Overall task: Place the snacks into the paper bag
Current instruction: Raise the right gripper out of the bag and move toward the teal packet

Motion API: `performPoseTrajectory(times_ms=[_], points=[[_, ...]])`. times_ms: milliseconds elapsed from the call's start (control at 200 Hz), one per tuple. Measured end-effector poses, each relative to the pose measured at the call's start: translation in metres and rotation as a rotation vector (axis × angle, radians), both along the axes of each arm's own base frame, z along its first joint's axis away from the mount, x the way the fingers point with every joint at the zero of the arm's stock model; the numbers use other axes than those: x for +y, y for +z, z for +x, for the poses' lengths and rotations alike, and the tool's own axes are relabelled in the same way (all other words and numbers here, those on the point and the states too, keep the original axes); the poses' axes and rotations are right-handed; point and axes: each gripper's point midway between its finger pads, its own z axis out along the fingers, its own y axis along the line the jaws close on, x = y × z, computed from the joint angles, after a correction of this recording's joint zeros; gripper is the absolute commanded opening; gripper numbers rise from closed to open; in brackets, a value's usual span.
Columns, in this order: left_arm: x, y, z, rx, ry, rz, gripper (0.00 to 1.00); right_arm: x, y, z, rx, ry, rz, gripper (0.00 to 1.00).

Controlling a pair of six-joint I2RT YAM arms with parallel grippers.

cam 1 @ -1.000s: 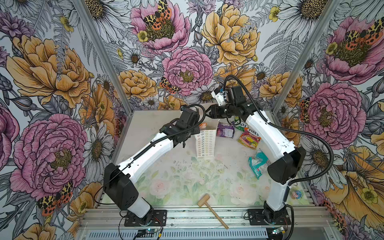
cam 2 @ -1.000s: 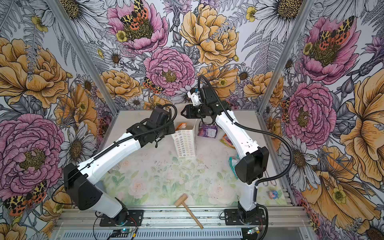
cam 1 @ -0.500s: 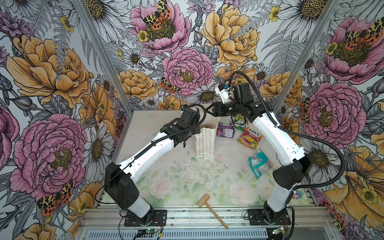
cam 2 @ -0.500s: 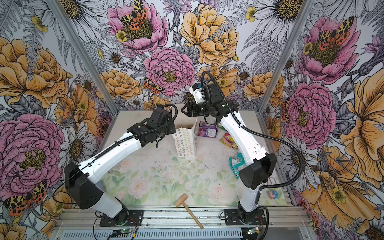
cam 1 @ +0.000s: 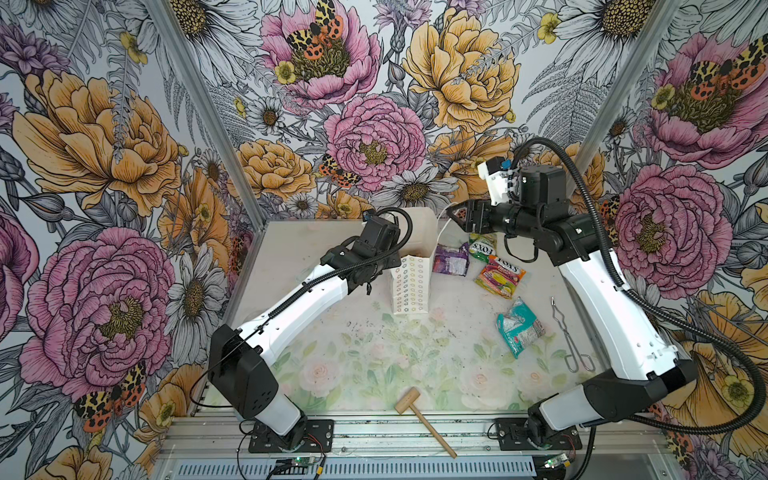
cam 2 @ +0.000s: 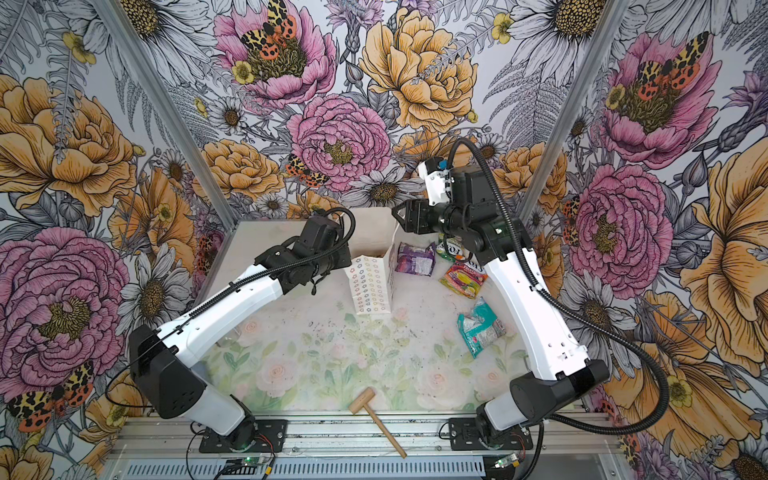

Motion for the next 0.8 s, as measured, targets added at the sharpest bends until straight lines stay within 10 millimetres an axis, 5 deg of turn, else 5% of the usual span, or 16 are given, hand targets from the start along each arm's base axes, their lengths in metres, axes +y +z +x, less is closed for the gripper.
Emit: performPoseTrajectory(times_ms=[250,801], points=[[-0.001,0.000,0.000,0.001,-0.003,-0.001,0.00,-0.041,-0.034,-0.004,0.068,-0.138,-0.035,0.72],[0.001,0.000,0.001,0.005,-0.002,-0.008,0.00,-0.140,-0.186,-0.015,0.476,-0.526,-0.060,0.83]])
